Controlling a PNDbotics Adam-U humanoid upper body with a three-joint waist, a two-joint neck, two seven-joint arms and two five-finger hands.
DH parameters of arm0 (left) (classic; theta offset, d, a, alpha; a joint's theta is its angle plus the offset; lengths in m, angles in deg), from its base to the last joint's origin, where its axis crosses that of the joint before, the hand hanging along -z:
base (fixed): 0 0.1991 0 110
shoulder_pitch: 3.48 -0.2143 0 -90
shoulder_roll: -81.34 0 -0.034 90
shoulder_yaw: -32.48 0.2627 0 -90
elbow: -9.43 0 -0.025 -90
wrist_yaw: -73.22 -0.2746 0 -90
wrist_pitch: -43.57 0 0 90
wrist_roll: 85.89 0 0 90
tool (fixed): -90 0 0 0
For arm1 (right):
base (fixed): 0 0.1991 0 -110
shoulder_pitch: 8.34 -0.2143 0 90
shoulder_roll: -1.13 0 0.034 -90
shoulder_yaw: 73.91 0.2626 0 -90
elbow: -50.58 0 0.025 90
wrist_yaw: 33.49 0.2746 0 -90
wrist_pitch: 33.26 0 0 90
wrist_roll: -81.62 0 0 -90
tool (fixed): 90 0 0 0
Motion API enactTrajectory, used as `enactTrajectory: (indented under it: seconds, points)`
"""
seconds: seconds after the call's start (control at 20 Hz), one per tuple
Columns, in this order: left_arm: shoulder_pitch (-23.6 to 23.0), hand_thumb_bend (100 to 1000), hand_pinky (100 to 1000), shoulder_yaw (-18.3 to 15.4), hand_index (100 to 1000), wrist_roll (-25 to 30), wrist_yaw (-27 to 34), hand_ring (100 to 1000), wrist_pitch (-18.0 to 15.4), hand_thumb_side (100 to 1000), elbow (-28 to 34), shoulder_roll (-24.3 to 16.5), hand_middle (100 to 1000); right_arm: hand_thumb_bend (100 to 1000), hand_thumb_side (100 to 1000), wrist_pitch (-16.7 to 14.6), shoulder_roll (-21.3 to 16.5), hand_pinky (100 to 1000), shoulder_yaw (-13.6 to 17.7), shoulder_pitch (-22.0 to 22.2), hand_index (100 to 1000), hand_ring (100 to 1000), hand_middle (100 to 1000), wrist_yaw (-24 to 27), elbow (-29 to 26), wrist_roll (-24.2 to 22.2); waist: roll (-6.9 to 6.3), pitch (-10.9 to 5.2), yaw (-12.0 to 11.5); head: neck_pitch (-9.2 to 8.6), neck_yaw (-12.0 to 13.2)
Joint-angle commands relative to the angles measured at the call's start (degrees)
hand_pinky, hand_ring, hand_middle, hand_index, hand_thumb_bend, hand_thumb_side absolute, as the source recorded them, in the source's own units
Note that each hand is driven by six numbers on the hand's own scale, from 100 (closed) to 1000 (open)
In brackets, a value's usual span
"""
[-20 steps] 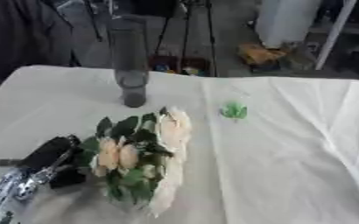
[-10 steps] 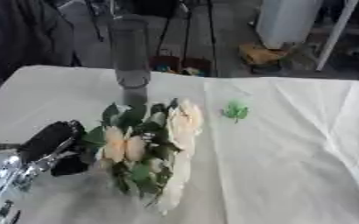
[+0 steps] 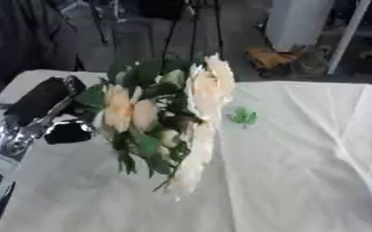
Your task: Arrange flowers into the vase.
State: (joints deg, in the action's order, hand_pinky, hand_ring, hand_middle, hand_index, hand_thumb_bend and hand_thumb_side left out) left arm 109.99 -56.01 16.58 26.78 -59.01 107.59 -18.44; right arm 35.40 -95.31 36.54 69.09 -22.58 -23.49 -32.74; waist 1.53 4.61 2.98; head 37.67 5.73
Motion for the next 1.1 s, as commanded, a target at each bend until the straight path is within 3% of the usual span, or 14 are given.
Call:
enactTrajectory:
  seconds: [0.05,0.4,0.7,1.0,1.1]
  points:
    - [3.3,210,100,-0.7,324,-0.2,0.0,100,0.6,713,2.3,-1.3,100,100,871,0.1,-1.3,880,0.3,-0.4,995,1000,844,-0.1,-0.6,-0.1,0.01,-0.72,0.2,-0.45,0.0]
    - [10.6,100,100,0.2,303,-2.0,-2.2,100,0.9,664,3.1,0.8,100,100,870,0.2,-1.1,880,0.2,-0.4,995,1000,844,0.0,-0.6,-0.2,0.22,-0.83,0.6,-0.76,0.2]
    - [17.0,100,100,0.1,284,-4.4,-1.1,100,1.8,667,0.1,5.0,100,100,869,0.0,-1.0,879,-0.1,-0.5,995,1000,843,0.0,-0.4,-0.5,0.52,-0.88,0.9,-0.98,0.5]
    - [23.8,100,100,-2.1,227,-7.2,2.5,100,4.5,705,-5.0,10.3,100,100,869,0.0,-0.7,879,-0.4,-0.7,994,1000,844,0.0,-0.2,-0.8,0.85,-0.94,1.6,-1.57,1.1]
    - [25.7,100,100,-2.9,225,-8.4,3.5,100,5.2,678,-5.9,11.3,100,100,868,-0.1,-0.7,879,-0.4,-0.7,994,1000,843,0.1,-0.2,-0.8,0.9,-0.92,1.8,-1.68,1.3]
